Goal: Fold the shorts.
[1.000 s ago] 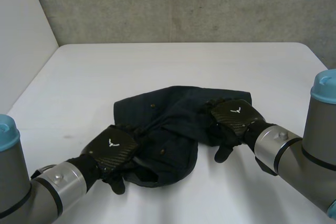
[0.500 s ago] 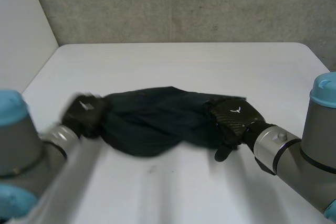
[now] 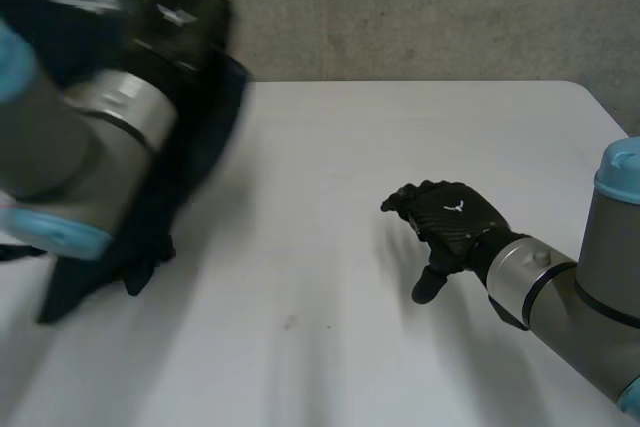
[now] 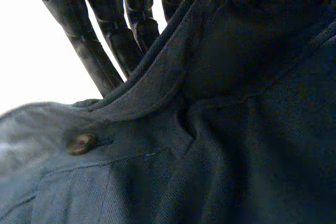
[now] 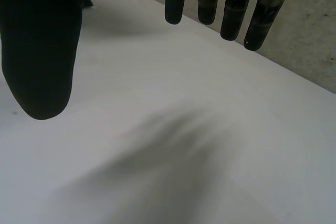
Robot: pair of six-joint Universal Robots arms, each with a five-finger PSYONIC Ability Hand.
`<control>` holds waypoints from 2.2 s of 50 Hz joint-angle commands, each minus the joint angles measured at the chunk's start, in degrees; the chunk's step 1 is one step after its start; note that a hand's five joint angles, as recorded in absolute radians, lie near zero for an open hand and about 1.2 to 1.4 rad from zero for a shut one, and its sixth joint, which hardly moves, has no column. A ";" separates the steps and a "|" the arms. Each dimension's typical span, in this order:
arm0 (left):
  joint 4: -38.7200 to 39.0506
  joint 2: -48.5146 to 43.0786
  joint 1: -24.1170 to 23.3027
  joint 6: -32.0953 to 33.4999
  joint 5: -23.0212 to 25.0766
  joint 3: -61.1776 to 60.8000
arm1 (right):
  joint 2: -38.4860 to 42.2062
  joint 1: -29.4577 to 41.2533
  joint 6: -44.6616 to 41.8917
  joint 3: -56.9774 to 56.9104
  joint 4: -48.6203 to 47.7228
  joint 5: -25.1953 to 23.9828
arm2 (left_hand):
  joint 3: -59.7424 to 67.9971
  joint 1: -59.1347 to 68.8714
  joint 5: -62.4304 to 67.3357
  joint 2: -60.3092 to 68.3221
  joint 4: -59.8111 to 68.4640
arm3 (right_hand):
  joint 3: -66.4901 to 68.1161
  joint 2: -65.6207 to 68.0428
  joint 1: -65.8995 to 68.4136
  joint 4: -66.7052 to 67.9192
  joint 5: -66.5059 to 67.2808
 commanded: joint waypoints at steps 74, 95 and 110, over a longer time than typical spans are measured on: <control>-7.19 14.16 7.02 0.18 -3.17 -49.20 | 10.41 -5.89 -7.37 4.32 -12.28 -4.92 | -30.80 -26.93 -27.67 -31.09 -31.27 | 67.92 67.65 68.53 66.70 66.38; -3.23 7.91 7.19 4.58 -2.38 -40.07 | 8.74 -5.18 -6.93 2.83 -6.40 -5.35 | 11.74 15.61 14.87 11.45 11.27 | 67.92 67.65 68.53 66.70 66.38; -17.73 -6.24 9.21 4.75 2.01 -21.34 | 8.30 -5.45 -21.87 2.74 -3.49 -9.66 | 11.74 15.61 14.87 11.45 11.27 | 15.67 15.40 16.28 14.45 14.13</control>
